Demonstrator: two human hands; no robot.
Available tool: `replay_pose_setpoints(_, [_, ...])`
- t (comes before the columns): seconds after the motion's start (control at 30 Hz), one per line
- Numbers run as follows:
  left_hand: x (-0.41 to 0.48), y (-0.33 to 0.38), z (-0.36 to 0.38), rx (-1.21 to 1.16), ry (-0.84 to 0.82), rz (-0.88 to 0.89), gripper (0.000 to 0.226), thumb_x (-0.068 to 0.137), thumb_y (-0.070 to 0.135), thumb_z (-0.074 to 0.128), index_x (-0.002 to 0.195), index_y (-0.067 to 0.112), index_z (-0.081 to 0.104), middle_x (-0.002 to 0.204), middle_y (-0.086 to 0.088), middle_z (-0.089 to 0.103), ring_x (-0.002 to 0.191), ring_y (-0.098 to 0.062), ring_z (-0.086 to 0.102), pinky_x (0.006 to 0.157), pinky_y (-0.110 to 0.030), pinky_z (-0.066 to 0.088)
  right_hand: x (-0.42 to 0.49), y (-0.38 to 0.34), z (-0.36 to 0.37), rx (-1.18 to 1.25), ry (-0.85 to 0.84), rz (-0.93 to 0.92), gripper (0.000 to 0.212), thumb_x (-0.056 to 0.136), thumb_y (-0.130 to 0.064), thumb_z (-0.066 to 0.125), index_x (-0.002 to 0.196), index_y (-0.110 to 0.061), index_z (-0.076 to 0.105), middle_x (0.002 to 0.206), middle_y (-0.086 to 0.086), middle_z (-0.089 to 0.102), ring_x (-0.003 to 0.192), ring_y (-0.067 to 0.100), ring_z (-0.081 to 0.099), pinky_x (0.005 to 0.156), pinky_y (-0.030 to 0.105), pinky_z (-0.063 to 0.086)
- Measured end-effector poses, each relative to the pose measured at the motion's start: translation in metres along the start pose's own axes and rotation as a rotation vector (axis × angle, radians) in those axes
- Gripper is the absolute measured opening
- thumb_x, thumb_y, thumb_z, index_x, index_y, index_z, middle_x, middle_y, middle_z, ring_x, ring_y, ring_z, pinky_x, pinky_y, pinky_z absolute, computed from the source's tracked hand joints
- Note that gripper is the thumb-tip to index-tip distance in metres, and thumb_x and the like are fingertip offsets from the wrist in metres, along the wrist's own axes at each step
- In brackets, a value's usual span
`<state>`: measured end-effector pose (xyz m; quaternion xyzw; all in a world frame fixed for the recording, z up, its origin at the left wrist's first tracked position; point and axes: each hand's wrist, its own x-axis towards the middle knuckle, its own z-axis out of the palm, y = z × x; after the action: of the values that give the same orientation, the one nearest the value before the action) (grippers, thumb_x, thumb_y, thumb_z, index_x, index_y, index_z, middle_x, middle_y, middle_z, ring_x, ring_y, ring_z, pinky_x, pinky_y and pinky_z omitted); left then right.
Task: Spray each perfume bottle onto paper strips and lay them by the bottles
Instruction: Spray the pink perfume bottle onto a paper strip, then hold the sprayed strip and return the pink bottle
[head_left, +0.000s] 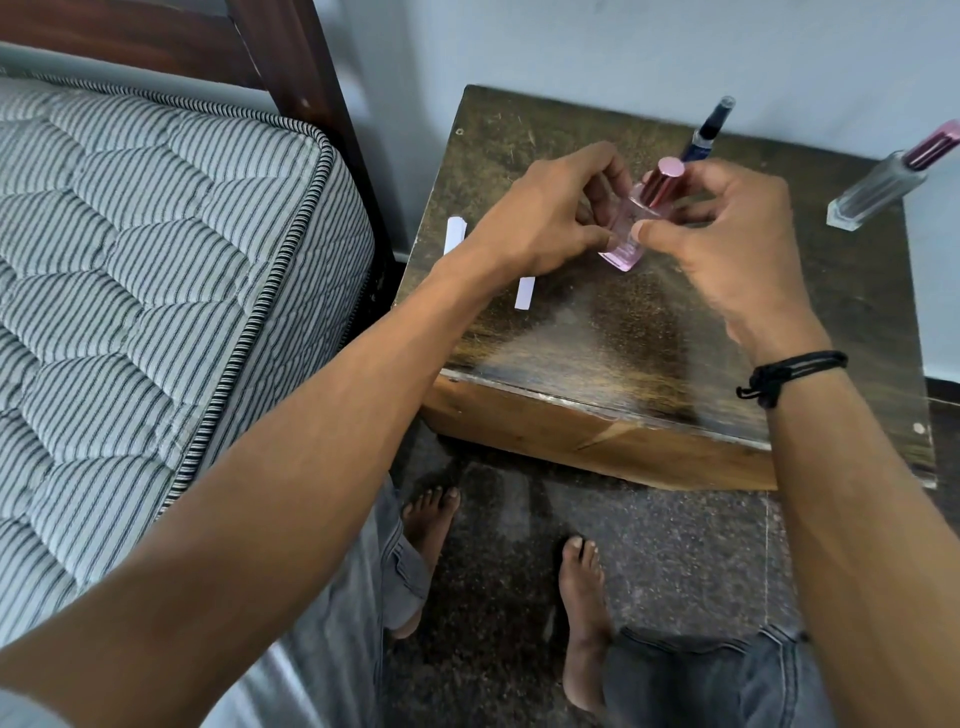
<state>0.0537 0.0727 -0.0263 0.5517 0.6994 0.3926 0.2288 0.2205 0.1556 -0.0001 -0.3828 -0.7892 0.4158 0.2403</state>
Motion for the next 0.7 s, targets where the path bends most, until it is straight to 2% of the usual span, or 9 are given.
replay_pose_setpoints(0.1, [-0.002, 0.002, -0.001, 0.007, -0.004, 0.0, 0.038, 0.073, 0.01, 0.079, 0.106, 0.016, 0.061, 0.084, 0.003, 0.069, 0.073, -0.011, 0.066, 0.074, -0.028, 0.056, 0.001, 0.0, 0.0, -0.002, -0.013, 0.006, 0.039, 0.077, -0.011, 0.083, 0.112, -0.025, 0.074, 0.098, -0.008, 0.078, 0.086, 0.011, 0.075, 0.084, 0.035, 0.063])
replay_pose_setpoints(0.27, [-0.003, 0.003, 0.0, -0.005, -0.011, -0.013, 0.037, 0.072, 0.009, 0.078, 0.105, 0.015, 0.062, 0.086, -0.001, 0.07, 0.075, -0.016, 0.068, 0.076, -0.034, 0.057, 0.002, 0.0, -0.001, -0.012, -0.028, 0.01, 0.042, 0.077, -0.01, 0.084, 0.116, -0.023, 0.073, 0.098, -0.008, 0.077, 0.086, 0.01, 0.075, 0.082, 0.03, 0.062])
replay_pose_setpoints(0.43, [-0.003, 0.003, -0.003, -0.014, -0.042, -0.018, 0.038, 0.073, 0.007, 0.081, 0.106, 0.013, 0.063, 0.087, -0.003, 0.071, 0.075, -0.018, 0.068, 0.076, -0.034, 0.058, 0.0, 0.0, -0.002, -0.035, -0.072, 0.012, 0.047, 0.077, -0.007, 0.085, 0.118, -0.023, 0.07, 0.102, -0.009, 0.077, 0.088, 0.009, 0.074, 0.088, 0.035, 0.062])
replay_pose_setpoints(0.53, [-0.002, -0.001, -0.012, 0.002, -0.063, -0.018, 0.035, 0.074, 0.007, 0.079, 0.105, 0.014, 0.064, 0.089, -0.006, 0.072, 0.077, -0.021, 0.068, 0.077, -0.033, 0.058, -0.001, -0.001, -0.006, -0.063, -0.117, -0.013, 0.064, 0.072, -0.013, 0.091, 0.125, -0.029, 0.06, 0.114, -0.009, 0.07, 0.098, 0.01, 0.071, 0.096, 0.042, 0.058])
replay_pose_setpoints(0.63, [0.0, -0.013, -0.033, 0.028, 0.021, -0.05, 0.024, 0.08, 0.011, 0.075, 0.102, 0.016, 0.067, 0.093, -0.005, 0.072, 0.075, -0.009, 0.064, 0.079, -0.028, 0.056, -0.001, -0.012, -0.02, -0.162, -0.074, -0.152, 0.095, 0.067, -0.034, 0.095, 0.143, -0.027, 0.039, 0.135, -0.001, 0.052, 0.124, 0.016, 0.055, 0.107, 0.045, 0.049])
replay_pose_setpoints(0.67, [0.0, -0.018, -0.04, 0.034, 0.072, -0.073, 0.021, 0.081, 0.013, 0.074, 0.101, 0.017, 0.068, 0.094, -0.005, 0.072, 0.075, -0.007, 0.063, 0.078, -0.024, 0.054, -0.001, -0.017, -0.024, -0.198, 0.001, -0.251, 0.096, 0.068, -0.039, 0.093, 0.144, -0.021, 0.038, 0.137, 0.002, 0.048, 0.126, 0.02, 0.051, 0.105, 0.044, 0.048])
replay_pose_setpoints(0.7, [0.0, -0.021, -0.046, 0.04, 0.121, -0.097, 0.018, 0.083, 0.014, 0.072, 0.1, 0.017, 0.07, 0.096, -0.004, 0.073, 0.075, -0.006, 0.061, 0.077, -0.02, 0.052, -0.003, -0.025, -0.026, -0.22, 0.11, -0.368, 0.087, 0.072, -0.042, 0.09, 0.14, -0.018, 0.041, 0.133, 0.001, 0.047, 0.124, 0.025, 0.052, 0.1, 0.042, 0.049])
